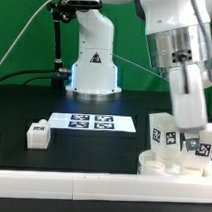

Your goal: Assemble stool

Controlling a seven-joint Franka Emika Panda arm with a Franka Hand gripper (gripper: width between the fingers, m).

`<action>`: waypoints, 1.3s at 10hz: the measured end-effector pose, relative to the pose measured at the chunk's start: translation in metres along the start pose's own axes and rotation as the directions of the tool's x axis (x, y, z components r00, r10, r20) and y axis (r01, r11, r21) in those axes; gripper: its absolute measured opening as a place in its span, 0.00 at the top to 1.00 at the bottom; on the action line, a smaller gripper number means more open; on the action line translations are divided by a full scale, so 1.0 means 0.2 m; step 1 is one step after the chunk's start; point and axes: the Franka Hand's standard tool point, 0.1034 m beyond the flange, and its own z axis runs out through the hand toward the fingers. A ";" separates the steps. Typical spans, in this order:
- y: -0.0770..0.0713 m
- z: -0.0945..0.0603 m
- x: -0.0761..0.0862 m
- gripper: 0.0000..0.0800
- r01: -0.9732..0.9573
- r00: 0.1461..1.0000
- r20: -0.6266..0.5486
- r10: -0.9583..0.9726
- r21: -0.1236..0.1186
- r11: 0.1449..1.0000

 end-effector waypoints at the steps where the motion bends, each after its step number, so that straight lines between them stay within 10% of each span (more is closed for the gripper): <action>1: 0.00 0.00 0.00 0.58 -0.051 0.999 0.007 0.051 0.012 0.999; 3: 0.00 0.00 0.00 0.58 -0.050 0.999 0.007 0.050 0.013 0.999; 6: 0.02 -0.09 -0.10 0.22 0.334 0.942 0.029 -0.333 -0.043 0.942; 12: 0.04 -0.14 -0.15 0.19 0.781 0.624 0.058 -0.779 -0.049 0.622; 13: 0.04 -0.13 -0.13 0.19 0.895 0.445 0.053 -0.894 -0.057 0.442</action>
Offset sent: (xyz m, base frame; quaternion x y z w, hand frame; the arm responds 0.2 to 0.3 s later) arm 0.0000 0.0000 0.0000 0.0000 0.0000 -0.0650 0.9979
